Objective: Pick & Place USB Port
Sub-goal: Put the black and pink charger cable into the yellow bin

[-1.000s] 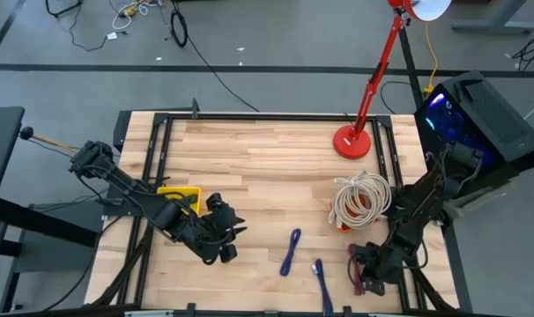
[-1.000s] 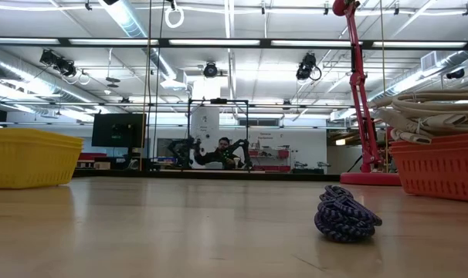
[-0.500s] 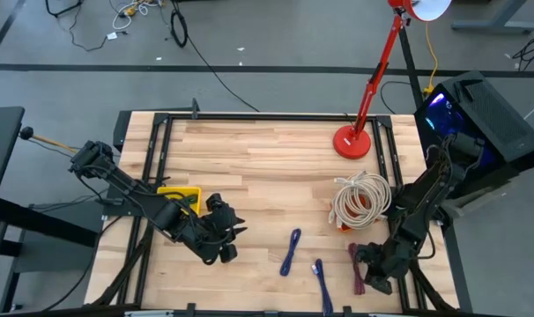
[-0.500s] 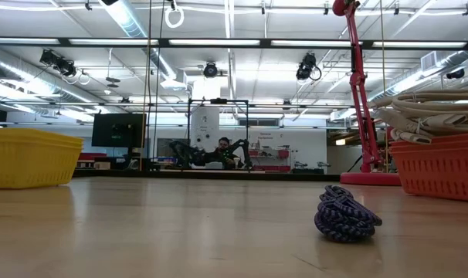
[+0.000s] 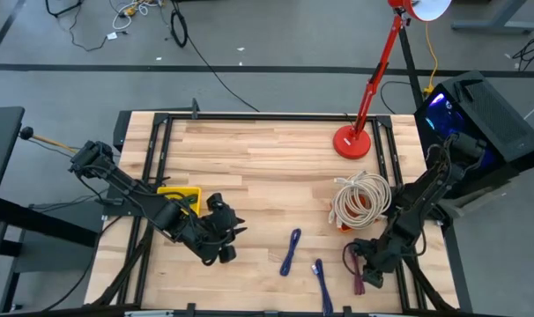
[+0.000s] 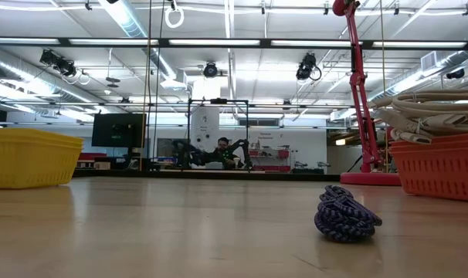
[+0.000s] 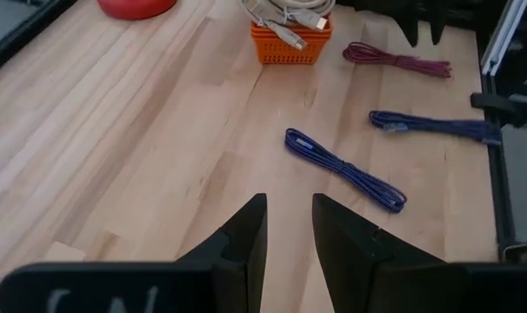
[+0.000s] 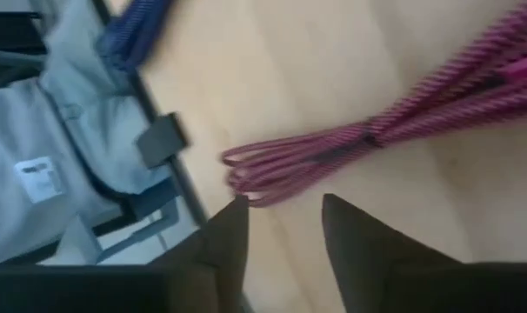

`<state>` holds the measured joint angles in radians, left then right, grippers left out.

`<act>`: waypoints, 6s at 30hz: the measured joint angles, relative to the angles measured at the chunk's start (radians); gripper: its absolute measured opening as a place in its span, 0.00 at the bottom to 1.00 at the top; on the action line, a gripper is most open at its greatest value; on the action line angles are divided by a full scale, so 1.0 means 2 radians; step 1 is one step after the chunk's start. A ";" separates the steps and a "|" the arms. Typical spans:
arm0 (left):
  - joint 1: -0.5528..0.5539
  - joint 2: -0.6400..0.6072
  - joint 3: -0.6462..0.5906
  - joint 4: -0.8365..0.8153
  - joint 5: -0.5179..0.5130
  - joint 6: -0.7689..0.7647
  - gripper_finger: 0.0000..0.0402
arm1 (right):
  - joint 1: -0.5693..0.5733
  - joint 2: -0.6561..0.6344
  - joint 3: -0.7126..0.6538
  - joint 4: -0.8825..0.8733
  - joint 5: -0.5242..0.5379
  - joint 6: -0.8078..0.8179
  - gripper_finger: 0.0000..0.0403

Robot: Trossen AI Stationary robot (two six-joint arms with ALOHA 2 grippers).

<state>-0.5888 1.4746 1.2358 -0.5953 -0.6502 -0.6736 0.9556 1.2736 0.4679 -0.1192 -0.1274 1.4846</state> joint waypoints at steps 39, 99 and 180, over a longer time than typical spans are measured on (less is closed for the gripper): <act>0.000 0.000 0.000 0.000 0.008 0.015 0.25 | -0.039 0.065 0.003 -0.059 0.035 0.026 0.04; 0.094 0.042 0.000 0.451 0.160 0.320 0.25 | -0.154 0.044 0.377 -0.064 0.408 -0.667 0.01; -0.027 -0.072 0.000 -0.487 -0.067 -0.364 0.01 | -0.123 0.039 0.378 -0.200 0.396 -0.576 0.17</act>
<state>-0.6426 1.3298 1.2366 -1.5689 -0.7835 -1.4015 0.7090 1.3506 1.2236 -0.5202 0.6651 0.3325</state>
